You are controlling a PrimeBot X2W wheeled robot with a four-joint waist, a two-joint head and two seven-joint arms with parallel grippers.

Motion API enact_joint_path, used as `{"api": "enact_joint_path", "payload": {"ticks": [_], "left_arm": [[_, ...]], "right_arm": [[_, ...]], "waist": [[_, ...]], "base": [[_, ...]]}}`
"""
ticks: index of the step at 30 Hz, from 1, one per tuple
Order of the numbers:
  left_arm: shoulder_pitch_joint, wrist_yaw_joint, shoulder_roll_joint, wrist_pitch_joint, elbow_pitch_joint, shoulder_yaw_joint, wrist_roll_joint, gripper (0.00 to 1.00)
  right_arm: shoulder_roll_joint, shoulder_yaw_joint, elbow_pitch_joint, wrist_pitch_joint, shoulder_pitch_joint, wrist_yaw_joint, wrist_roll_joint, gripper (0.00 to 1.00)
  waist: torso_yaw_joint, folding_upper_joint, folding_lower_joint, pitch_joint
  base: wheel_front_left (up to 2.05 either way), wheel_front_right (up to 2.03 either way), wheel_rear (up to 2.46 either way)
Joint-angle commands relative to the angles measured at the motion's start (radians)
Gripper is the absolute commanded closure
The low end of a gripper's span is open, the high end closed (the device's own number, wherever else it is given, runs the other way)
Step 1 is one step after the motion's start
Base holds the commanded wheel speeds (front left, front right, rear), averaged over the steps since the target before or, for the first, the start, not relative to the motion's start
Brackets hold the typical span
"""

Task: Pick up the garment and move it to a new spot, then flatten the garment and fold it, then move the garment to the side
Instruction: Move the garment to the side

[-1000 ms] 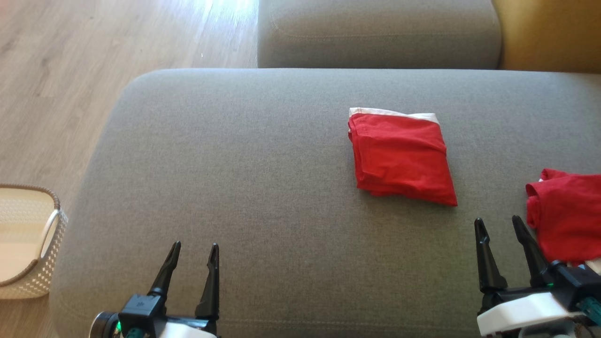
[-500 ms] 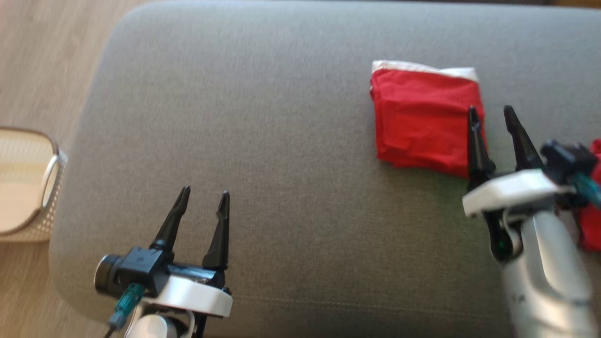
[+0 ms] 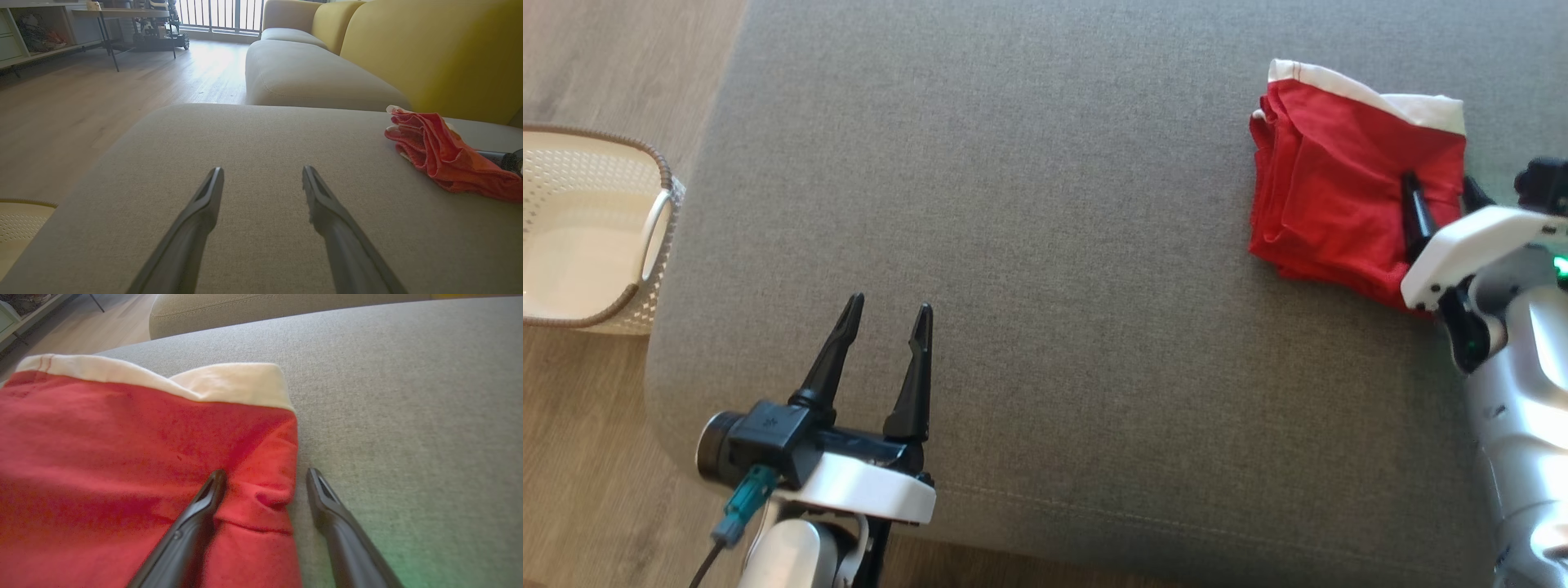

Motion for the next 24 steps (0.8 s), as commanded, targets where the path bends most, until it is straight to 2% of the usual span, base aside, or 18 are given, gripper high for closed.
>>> {"api": "enact_joint_path", "payload": {"ticks": [1,2,3,8,14,19,24], "left_arm": [[-0.036,-0.002,-0.002,-0.006,-0.030,0.028,-0.007,0.00],[-0.037,0.000,-0.002,-0.006,-0.030,0.029,-0.009,0.00],[-0.038,0.000,-0.002,-0.006,-0.028,0.029,-0.013,0.00],[-0.035,0.002,-0.002,-0.006,-0.029,0.029,-0.013,0.00],[-0.021,-0.004,-0.002,-0.006,-0.028,0.045,0.003,0.00],[-0.003,-0.015,-0.002,-0.006,-0.029,0.059,0.019,0.00],[-0.005,-0.027,-0.002,-0.006,-0.042,0.067,0.038,0.00]], "right_arm": [[0.014,0.018,-0.006,0.022,-0.030,0.000,0.003,0.00],[0.018,0.021,0.002,0.031,-0.037,0.000,0.008,0.02],[0.019,0.038,0.004,0.028,-0.047,0.000,0.011,1.00],[0.018,0.059,-0.025,-0.014,-0.041,0.000,0.026,1.00],[0.007,0.070,-0.101,-0.012,0.009,0.000,0.026,1.00],[-0.007,0.049,-0.232,0.024,0.092,0.000,0.014,1.00],[-0.042,0.020,-0.439,0.105,0.196,0.000,-0.004,1.00]], "waist": [[0.003,0.0000,0.0000,0.009],[0.000,0.0000,0.0000,0.011],[-0.008,0.0000,0.0000,0.011],[-0.041,0.0000,0.0000,-0.011],[-0.105,0.0000,0.0000,-0.037],[-0.188,0.0000,0.0000,-0.059],[-0.256,0.0000,0.0000,-0.058]], "base": [[0.00,0.00,0.00],[0.00,0.00,0.00],[0.00,0.00,0.00],[0.00,0.00,0.00],[0.00,0.00,0.00],[0.00,0.00,0.00],[0.00,0.00,0.00]]}}
